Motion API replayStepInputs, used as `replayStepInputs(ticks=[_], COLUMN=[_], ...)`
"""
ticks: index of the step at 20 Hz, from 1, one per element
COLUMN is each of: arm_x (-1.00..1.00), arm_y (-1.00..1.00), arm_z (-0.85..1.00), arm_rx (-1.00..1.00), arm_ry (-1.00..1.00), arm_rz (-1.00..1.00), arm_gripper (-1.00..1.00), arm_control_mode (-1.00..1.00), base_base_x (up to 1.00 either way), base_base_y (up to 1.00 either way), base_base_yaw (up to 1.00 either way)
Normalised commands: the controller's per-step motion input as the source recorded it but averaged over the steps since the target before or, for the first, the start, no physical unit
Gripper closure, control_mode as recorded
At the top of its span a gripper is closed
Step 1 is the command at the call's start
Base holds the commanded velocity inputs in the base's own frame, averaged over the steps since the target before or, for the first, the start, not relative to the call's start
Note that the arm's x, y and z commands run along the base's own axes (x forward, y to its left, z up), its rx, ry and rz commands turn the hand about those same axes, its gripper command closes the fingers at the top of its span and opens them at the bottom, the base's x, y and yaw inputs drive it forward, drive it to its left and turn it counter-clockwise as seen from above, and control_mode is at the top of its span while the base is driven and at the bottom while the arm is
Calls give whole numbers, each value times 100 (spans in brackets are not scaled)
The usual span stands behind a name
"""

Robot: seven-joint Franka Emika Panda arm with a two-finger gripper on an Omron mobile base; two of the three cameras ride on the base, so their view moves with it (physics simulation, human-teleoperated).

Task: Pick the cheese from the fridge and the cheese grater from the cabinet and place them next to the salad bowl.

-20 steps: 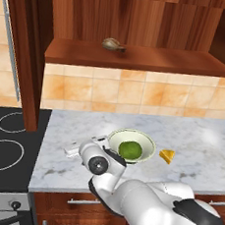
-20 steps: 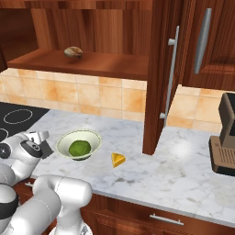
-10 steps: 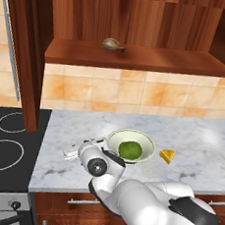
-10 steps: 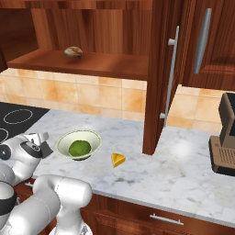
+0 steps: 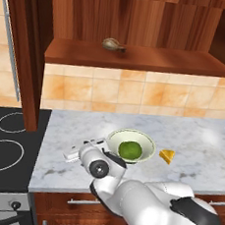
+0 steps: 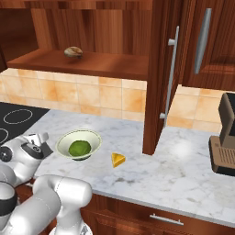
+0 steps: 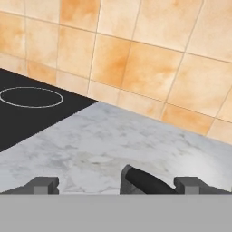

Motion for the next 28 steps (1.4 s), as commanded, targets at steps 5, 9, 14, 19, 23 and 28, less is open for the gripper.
replayStepInputs(ticks=[5, 9, 14, 19, 23, 28], arm_x=[-25, -3, 2, 1, -15, -50], arm_y=[-35, -51, -35, -1, -1, -30], arm_z=[-82, -100, -83, -35, -54, -88], arm_rx=[-3, -5, -6, 0, 0, 0], arm_ry=[4, 15, 7, 5, 22, 32], arm_rz=[5, 9, 10, 1, 0, 0], arm_gripper=[-100, -100, -100, -100, -100, -100], arm_control_mode=[-100, -100, -100, -100, -100, -100], base_base_x=[0, 0, 0, 0, 0, 0], base_base_y=[0, 0, 0, 0, 0, 0], base_base_yaw=[0, 0, 0, 0, 0, 0])
